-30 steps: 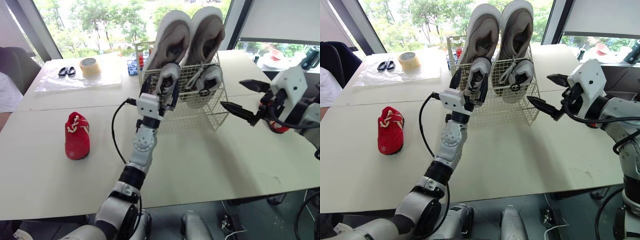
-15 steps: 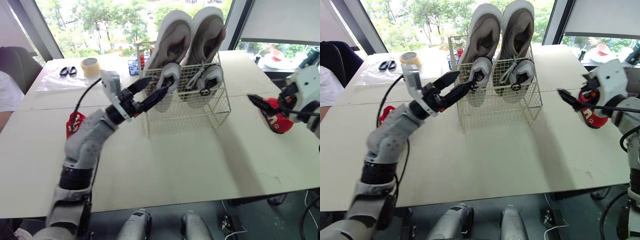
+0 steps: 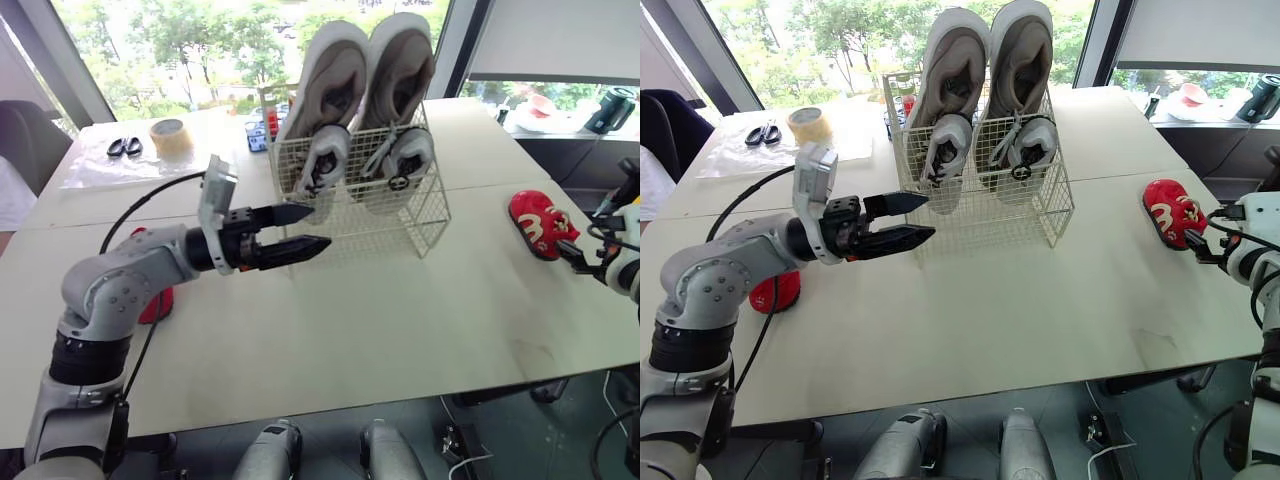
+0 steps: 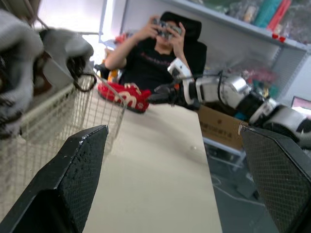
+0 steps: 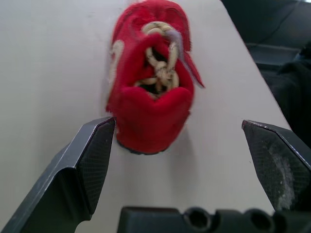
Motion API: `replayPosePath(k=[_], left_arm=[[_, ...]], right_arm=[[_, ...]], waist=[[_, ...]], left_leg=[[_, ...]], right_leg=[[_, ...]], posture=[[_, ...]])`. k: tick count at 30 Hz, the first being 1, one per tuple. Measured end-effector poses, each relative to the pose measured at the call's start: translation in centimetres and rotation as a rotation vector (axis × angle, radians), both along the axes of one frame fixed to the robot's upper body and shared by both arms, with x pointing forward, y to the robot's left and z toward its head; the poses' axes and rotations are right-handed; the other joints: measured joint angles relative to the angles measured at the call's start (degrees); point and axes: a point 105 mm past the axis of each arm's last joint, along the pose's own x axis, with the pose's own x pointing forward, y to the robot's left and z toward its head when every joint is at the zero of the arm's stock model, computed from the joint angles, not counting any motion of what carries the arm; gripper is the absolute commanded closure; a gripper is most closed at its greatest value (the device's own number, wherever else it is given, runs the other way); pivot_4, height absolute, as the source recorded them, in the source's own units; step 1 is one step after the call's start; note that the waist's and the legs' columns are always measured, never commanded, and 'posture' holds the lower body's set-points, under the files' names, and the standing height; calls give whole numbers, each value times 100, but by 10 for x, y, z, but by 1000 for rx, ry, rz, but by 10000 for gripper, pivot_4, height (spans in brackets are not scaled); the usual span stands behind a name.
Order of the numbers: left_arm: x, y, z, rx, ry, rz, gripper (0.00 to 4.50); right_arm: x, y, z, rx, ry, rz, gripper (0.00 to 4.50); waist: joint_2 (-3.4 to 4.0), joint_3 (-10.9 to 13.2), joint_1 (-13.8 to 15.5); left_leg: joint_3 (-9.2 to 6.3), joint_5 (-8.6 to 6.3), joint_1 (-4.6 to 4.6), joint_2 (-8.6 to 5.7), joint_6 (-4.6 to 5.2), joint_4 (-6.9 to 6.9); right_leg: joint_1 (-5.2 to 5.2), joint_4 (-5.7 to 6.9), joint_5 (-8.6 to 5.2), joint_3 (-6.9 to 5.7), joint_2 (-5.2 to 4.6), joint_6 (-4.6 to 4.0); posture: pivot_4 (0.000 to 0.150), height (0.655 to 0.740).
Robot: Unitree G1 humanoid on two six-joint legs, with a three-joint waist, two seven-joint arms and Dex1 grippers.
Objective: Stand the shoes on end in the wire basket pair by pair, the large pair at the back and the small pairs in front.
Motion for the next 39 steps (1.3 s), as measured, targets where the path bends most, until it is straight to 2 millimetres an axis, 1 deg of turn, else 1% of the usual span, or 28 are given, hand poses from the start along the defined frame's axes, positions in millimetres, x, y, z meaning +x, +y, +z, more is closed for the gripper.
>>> replayPosePath(k=[3,5,7,12,15,20,22,23,26,28,31,33,35,37,39], left_arm=[[0,0,-1,2,1,5,543],[0,-1,-1,2,-2,4,543],[0,-2,-1,-2,1,5,543],[2,0,1,-6,-1,27,543],[2,0,1,-6,0,32,0],[5,1,1,-6,6,47,0],[7,2,2,-4,12,51,0],[8,2,3,-7,13,53,0],[12,7,8,-30,32,65,0],[14,9,11,-37,40,66,0],[17,13,17,-70,66,60,0],[19,13,21,-90,83,43,0],[22,15,24,-109,98,36,0],[24,15,28,-115,107,13,0],[25,14,32,-122,106,-12,0]], right_arm=[[6,1,-6,69,-22,17,0],[14,7,-12,136,-37,42,0],[16,8,-16,169,-41,49,0],[24,10,-13,195,-74,64,0],[26,10,-16,186,-69,59,8302],[30,15,-17,171,-56,95,32712],[32,19,-19,170,-49,114,41454],[32,20,-18,165,-47,117,44413],[33,21,-11,97,-53,138,44876],[32,26,9,-14,-106,183,44876],[23,52,65,-192,-283,290,44876],[5,70,100,-344,-379,336,44876],[-13,99,132,-493,-470,411,44876],[-33,138,156,-584,-573,522,44876],[-49,168,169,-660,-632,624,44876]], waist=[[0,0,-6],[0,0,-7],[1,0,4],[0,1,8],[0,1,3],[1,1,-6],[1,1,-8],[1,1,-8],[4,3,-8],[10,5,-3],[23,5,15],[24,4,31],[24,4,34],[24,4,24],[24,4,23]], left_leg=[[1,0,1,1,0,0],[3,0,2,0,0,0],[2,0,2,0,0,0],[3,0,2,-1,0,0],[3,0,2,-1,0,0],[2,0,2,0,0,0],[2,0,2,0,0,0],[2,0,2,0,0,0],[2,0,2,-1,0,-1],[2,0,-3,-1,-1,-2],[0,0,-8,-1,-1,-2],[-3,0,-8,-1,-1,-3],[-3,0,-8,-2,-1,-1],[-3,0,-7,-2,-1,3],[-4,0,-3,-1,0,3]], right_leg=[[0,-1,0,2,0,0],[1,-1,0,3,0,0],[1,-1,0,4,0,0],[2,-2,0,4,0,0],[2,-2,0,4,0,0],[2,-2,0,4,0,0],[2,-2,0,4,1,0],[2,-2,0,4,0,0],[-1,-2,0,5,0,0],[-9,0,0,6,0,1],[-17,4,0,7,0,2],[-18,4,0,7,1,2],[-17,5,0,6,1,2],[-13,6,0,6,2,2],[-8,6,0,6,1,2]], posture=[[1500,7400],[1500,7400],[1500,7400],[1500,7400],[1500,7400],[1500,7400],[1500,7400],[1500,7400],[1500,7400],[1500,7400],[1500,7400],[1500,7400],[1500,7400],[1500,7400],[1500,7400]])
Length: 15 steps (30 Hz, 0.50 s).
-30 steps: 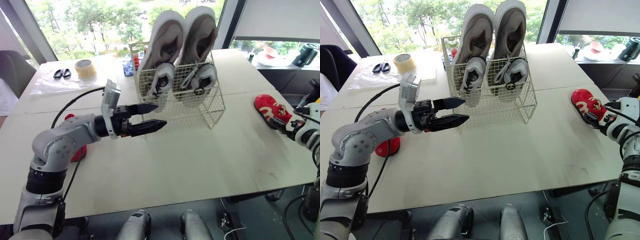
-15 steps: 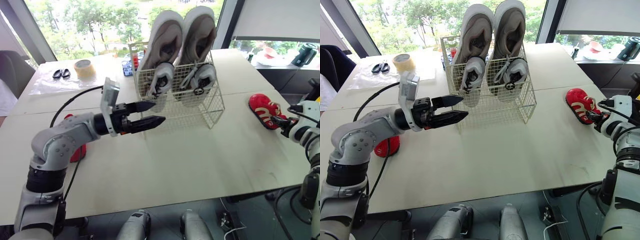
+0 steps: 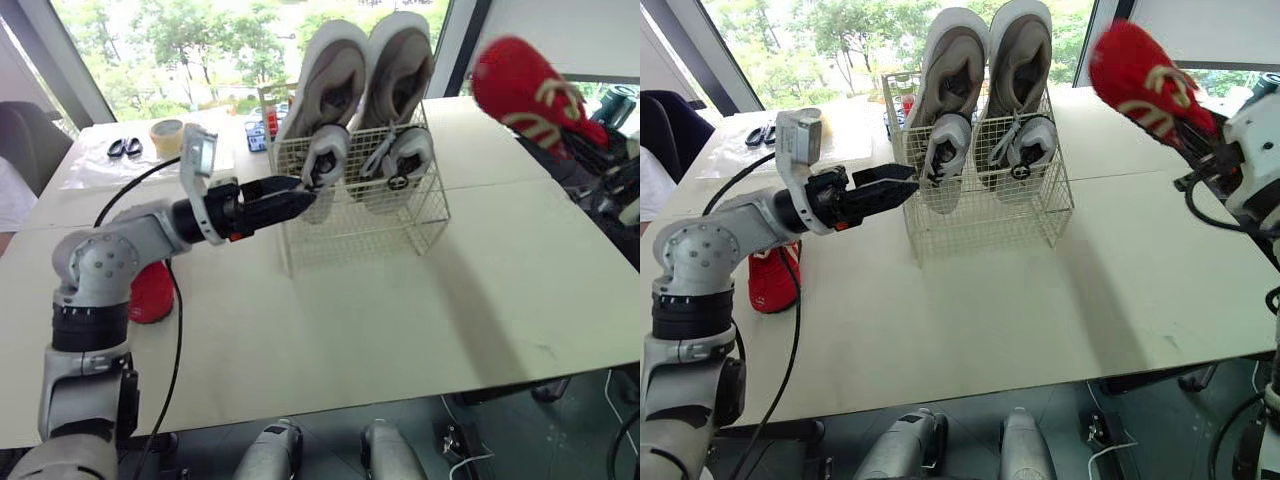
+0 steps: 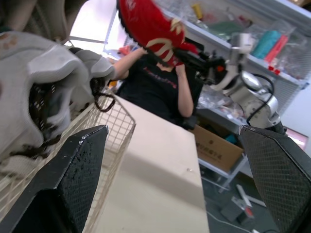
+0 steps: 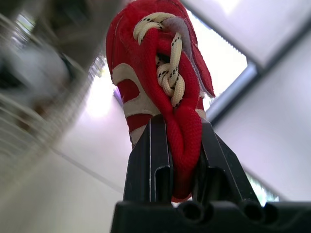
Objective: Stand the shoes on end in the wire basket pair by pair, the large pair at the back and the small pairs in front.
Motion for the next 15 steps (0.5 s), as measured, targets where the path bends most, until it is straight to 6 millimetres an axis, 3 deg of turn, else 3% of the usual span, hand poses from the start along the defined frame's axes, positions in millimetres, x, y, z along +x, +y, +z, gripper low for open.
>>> replayPosePath(k=[3,6,15], left_arm=[[4,1,8,-14,0,-23,0],[7,2,14,-20,-5,-40,0],[8,1,14,-3,-1,-75,0]], right_arm=[[-15,40,0,-160,-16,112,44876],[-20,70,-14,-277,8,208,44876],[-25,112,-37,-505,-57,373,44876]], waist=[[-2,0,5],[-3,1,9],[-4,1,1]], left_leg=[[0,0,1,0,1,1],[0,0,1,-1,0,2],[0,1,1,-1,-1,1]], right_leg=[[2,-2,0,0,0,0],[2,-2,0,-1,-2,0],[0,-2,0,-1,-2,0]], posture=[[1500,7400],[1500,7400],[1500,7400]])
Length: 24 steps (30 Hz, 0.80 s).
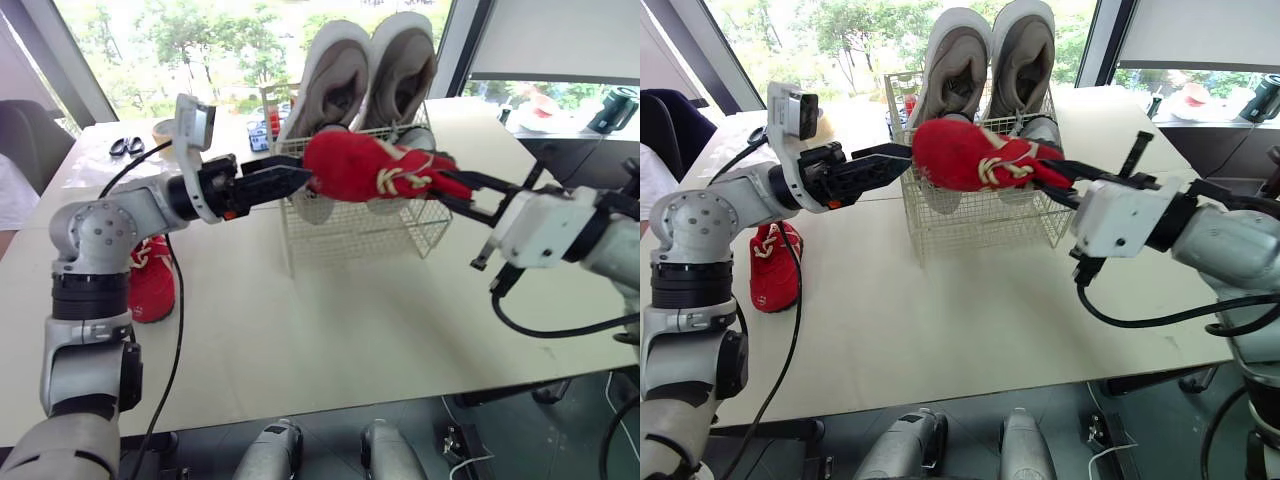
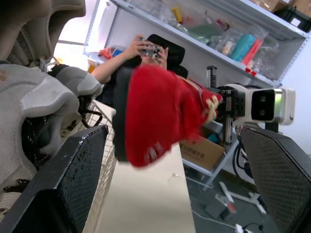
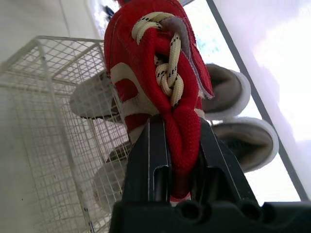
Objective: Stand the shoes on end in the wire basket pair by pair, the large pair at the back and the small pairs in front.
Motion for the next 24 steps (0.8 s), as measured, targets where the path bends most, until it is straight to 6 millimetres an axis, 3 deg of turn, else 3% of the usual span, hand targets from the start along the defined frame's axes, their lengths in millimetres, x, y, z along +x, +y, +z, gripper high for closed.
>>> replayPosePath(k=[4,5,7,11,13,14,20,24], left_arm=[[0,-3,-3,11,3,-10,0],[-2,-4,-4,15,0,-18,5502],[-4,-6,-5,22,-2,-33,12237],[-8,-5,-14,36,19,-47,32012],[-8,-4,-17,40,29,-38,41003],[-7,-4,-18,42,35,-28,42233],[-5,-3,-20,-12,79,12,42272],[-4,0,-9,-128,110,37,42272]], right_arm=[[-1,14,-1,-38,-30,61,44876],[-2,18,-1,-51,-39,79,45000],[-3,22,-1,-64,-47,102,45000],[-3,26,-3,-86,-48,119,45000],[-4,27,-4,-93,-51,125,34603],[-4,26,-3,-86,-49,121,31329],[5,8,11,181,129,54,1175],[7,-28,5,517,423,-26,452]], waist=[[-1,0,0],[-1,0,0],[-1,0,0],[-1,0,3],[-1,1,5],[-1,1,8],[-2,1,13],[-8,1,66]], left_leg=[[-1,0,0,0,0,0],[-1,0,0,0,0,0],[-1,0,0,0,0,0],[-2,0,0,0,0,0],[-2,0,0,1,0,0],[-2,0,0,0,0,0],[-6,0,-1,1,0,0],[-12,-2,-1,1,2,0]], right_leg=[[-1,0,0,0,0,0],[-1,0,0,0,0,0],[-1,0,0,0,0,0],[-1,0,0,0,0,0],[-1,0,0,0,0,0],[-1,0,0,0,-1,0],[0,0,1,1,-3,-1],[6,-4,1,-2,-6,-1]], posture=[[1500,7400],[1500,7400],[1500,7400],[1500,7400],[1500,7400],[1500,7400],[1500,7400],[1500,7400]])
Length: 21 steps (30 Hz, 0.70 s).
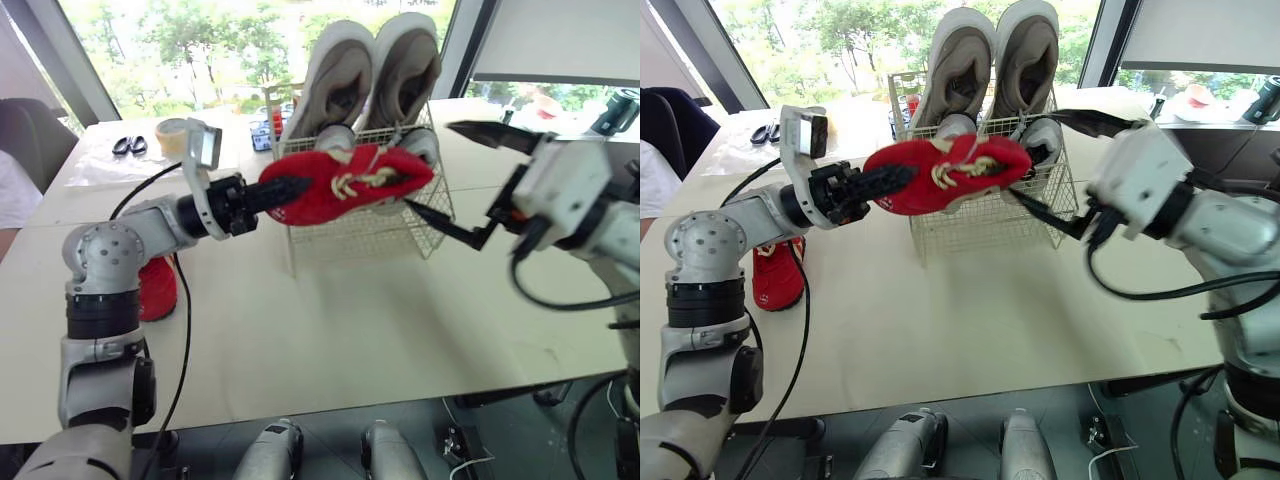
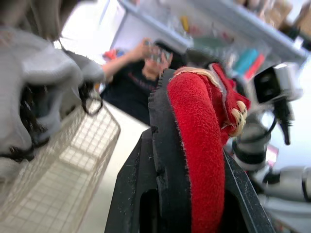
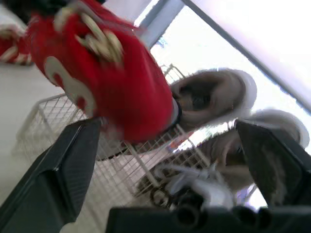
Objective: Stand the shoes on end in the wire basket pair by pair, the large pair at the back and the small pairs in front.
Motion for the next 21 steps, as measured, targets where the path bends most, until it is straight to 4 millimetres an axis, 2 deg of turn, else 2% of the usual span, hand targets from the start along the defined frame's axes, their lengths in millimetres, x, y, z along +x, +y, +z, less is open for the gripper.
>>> replayPosePath(k=[2,4,8,11,14,19,21], left_arm=[[0,2,4,-69,20,16,42272],[-1,-2,6,-118,42,16,42272],[-5,-12,8,-174,61,-1,42272],[-4,-15,9,-195,72,7,42272],[-3,-19,11,-231,69,14,42272],[-2,-28,10,-252,65,25,42272],[0,-27,8,-255,61,49,42272]], right_arm=[[-3,-5,-16,203,191,47,452],[-7,5,-28,392,359,162,452],[-8,32,-28,633,509,365,452],[1,45,-21,695,527,413,452],[12,62,-3,776,502,487,452],[16,81,12,836,489,578,452],[18,83,12,840,491,576,9114]], waist=[[-1,0,25],[0,0,8],[-1,0,-40],[-1,0,-61],[0,0,-70],[0,0,-51],[-1,0,-64]], left_leg=[[0,-1,0,1,2,0],[3,-2,1,2,4,0],[4,-2,2,4,3,0],[5,1,2,3,-1,0],[7,2,2,3,-3,-1],[7,2,1,0,-3,0],[7,2,1,0,-2,0]], right_leg=[[1,0,0,0,0,0],[-5,5,1,4,-1,-2],[-4,6,4,3,2,-6],[-7,6,4,3,5,-6],[-8,6,4,3,8,-6],[-7,5,4,3,6,-6],[-8,5,4,3,7,-6]], posture=[[1500,7400],[1500,7400],[1500,7400],[1500,7400],[1500,7400],[1500,7400],[1500,7400]])
